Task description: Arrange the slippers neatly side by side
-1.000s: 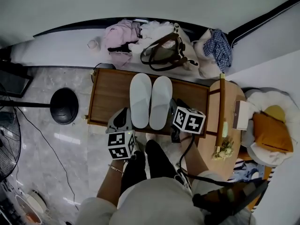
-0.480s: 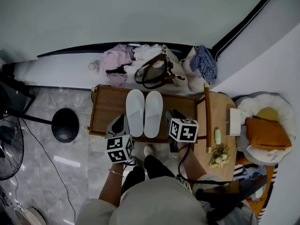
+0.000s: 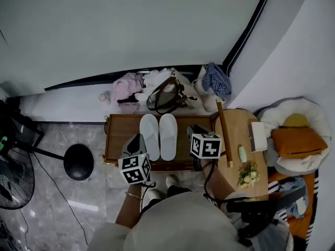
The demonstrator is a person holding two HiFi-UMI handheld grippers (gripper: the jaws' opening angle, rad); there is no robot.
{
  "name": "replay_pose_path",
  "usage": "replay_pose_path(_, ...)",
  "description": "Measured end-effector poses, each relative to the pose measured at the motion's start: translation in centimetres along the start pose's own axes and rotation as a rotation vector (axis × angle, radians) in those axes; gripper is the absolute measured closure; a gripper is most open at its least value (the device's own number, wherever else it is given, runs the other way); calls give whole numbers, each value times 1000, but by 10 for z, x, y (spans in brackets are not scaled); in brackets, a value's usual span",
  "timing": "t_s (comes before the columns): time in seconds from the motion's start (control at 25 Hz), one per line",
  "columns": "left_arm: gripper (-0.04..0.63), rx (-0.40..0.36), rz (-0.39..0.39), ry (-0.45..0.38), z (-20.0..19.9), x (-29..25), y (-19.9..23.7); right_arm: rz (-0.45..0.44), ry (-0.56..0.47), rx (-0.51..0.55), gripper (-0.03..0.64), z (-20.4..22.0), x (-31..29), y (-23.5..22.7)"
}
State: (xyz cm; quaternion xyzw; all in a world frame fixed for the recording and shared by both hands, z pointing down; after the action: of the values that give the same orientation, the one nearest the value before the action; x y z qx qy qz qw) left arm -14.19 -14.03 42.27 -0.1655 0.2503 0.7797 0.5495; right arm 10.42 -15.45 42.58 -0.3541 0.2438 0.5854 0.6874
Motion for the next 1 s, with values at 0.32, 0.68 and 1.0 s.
replay_pose_path(0.32,578,-36,27,-54,-21,7,-9,45,-72,-14,569,-6,30,-11)
replay_pose_path(0.68,578,-35,31,-68,-34,5,-13,53,-93,-17,577,-3,43,-17)
replay_pose_path(1.0,578,-24,38,-45,-26,0,-13,74,-109,-10,583,-4,44,-16)
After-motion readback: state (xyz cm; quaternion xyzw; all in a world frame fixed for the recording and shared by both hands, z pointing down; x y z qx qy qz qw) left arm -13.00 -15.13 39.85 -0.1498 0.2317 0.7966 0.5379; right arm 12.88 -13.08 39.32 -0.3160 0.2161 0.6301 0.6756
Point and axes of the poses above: the fingertips, and each gripper's own axes: x backward along the fingers, y to its left, z out of its underside, the point moved 5 cm from there along x, backward along the fingers, and after that the axes turned 9 degrees about y, right-handed, at the moved point
